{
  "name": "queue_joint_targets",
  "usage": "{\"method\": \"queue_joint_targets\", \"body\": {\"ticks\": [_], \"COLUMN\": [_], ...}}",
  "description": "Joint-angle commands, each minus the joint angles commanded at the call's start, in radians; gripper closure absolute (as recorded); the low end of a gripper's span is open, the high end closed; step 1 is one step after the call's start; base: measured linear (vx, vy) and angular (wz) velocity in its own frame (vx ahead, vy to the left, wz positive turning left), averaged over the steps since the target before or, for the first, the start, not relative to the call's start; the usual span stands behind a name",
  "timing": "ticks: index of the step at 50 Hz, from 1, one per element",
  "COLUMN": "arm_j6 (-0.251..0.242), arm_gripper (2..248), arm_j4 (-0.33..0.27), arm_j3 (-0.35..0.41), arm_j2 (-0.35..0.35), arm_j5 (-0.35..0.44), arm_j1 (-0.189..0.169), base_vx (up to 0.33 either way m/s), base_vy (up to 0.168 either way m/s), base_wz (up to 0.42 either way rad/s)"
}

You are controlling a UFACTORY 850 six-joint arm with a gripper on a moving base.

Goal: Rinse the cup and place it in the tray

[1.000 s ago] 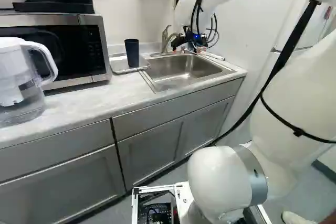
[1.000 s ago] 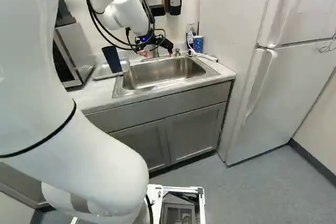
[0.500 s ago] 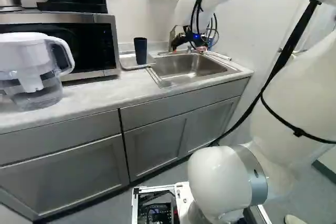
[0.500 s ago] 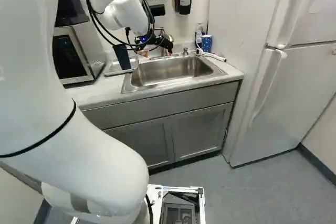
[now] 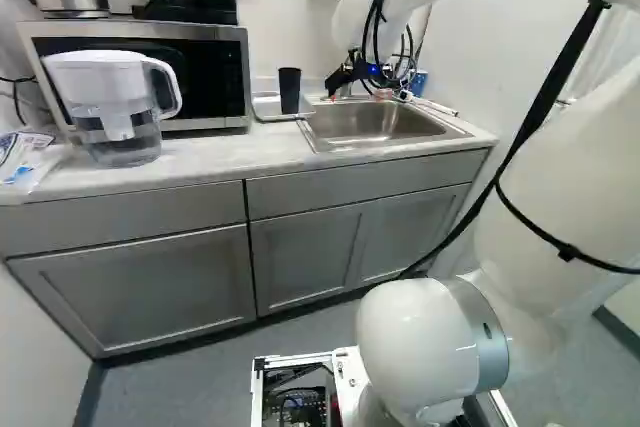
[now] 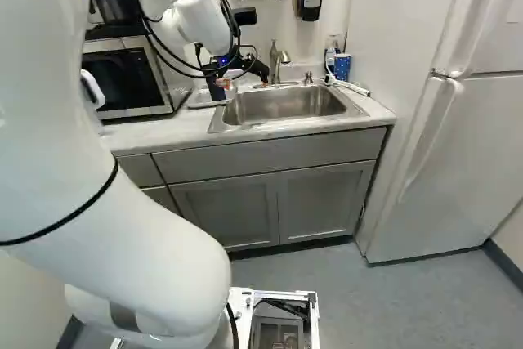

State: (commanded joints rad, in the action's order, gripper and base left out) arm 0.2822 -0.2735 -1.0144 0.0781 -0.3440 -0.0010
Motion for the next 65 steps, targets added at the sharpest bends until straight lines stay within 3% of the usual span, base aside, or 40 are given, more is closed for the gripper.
{"method": "queue_joint_targets", "body": {"ticks": [44,65], "arm_j6": [0.000,0.000], "arm_gripper": [3,3], "arm_j4": [0.000,0.000], "arm_j3": [0.000,0.000], "arm_j2": [0.000,0.000], "arm_j5": [0.000,0.000], "arm_j1": [0.000,0.000], "base_vx": [-0.129,-0.122], "base_vy": [-0.019,-0.032], "base_wz": [0.210,0.037]}}
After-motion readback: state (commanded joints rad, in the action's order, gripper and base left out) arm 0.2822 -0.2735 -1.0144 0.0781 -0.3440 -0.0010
